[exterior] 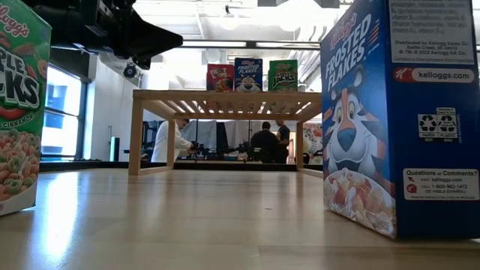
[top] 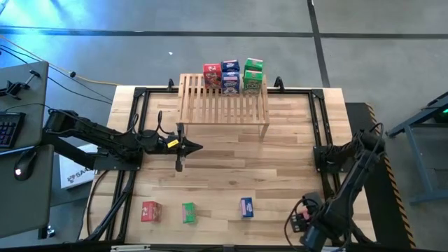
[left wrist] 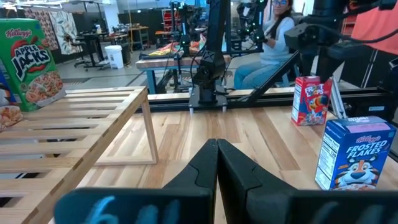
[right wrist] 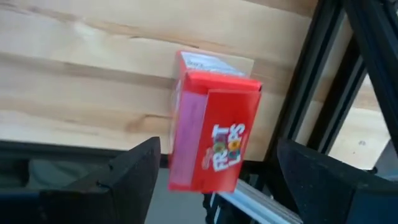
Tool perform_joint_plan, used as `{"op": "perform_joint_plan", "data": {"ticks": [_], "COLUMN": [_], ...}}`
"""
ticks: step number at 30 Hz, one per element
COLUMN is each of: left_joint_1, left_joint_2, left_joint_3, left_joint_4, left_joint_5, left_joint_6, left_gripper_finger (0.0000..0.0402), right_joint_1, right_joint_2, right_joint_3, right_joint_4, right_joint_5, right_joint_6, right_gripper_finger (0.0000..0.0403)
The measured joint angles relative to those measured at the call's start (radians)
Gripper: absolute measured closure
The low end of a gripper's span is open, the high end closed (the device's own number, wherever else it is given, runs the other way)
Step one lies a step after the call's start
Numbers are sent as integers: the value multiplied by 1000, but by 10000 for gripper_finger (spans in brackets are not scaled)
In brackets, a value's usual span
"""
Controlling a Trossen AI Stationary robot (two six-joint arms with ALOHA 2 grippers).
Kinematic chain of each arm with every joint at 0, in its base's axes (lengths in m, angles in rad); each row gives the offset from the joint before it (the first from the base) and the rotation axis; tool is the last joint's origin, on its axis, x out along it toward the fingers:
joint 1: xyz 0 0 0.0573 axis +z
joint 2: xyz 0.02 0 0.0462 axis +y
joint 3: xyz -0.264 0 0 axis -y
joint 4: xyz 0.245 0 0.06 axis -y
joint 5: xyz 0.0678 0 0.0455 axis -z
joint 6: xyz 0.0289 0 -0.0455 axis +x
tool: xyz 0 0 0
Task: Stack cereal on shelf
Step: Put the right red cereal box aligned with the other red cereal box on the shelf
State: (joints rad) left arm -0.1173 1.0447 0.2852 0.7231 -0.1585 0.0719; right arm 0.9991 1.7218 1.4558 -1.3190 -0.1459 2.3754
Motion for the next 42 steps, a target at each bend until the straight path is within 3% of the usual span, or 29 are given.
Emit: {"op": "perform_joint_plan", "data": {"ticks": [11, 22, 26, 34, 39, 42], "left_joint_1": [0, 0, 0, 0, 0, 0], "left_joint_2": [0, 0, 0, 0, 0, 0], "left_joint_3": [0, 0, 0, 0, 0, 0], "left_joint_4": [0, 0, 0, -7, -9, -9], "left_joint_5": [0, 0, 0, 0, 0, 0], "left_joint_6": [-15, -15, -16, -16, -16, -16], "left_gripper_finger": [401, 401, 401, 401, 401, 401], "right_joint_1": [-26, -74, -109, -287, -487, -635], "right_joint_2": [0, 0, 0, -2, -3, -3], "right_joint_3": [-125, -131, -107, 34, 123, 142], "right_joint_4": [146, 115, 101, -29, -78, 8], "right_joint_5": [32, 137, 141, 246, 369, 425], "right_joint_6": [2, -67, -163, -508, -943, -1275], "right_gripper_finger": [111, 244, 270, 258, 257, 258]}}
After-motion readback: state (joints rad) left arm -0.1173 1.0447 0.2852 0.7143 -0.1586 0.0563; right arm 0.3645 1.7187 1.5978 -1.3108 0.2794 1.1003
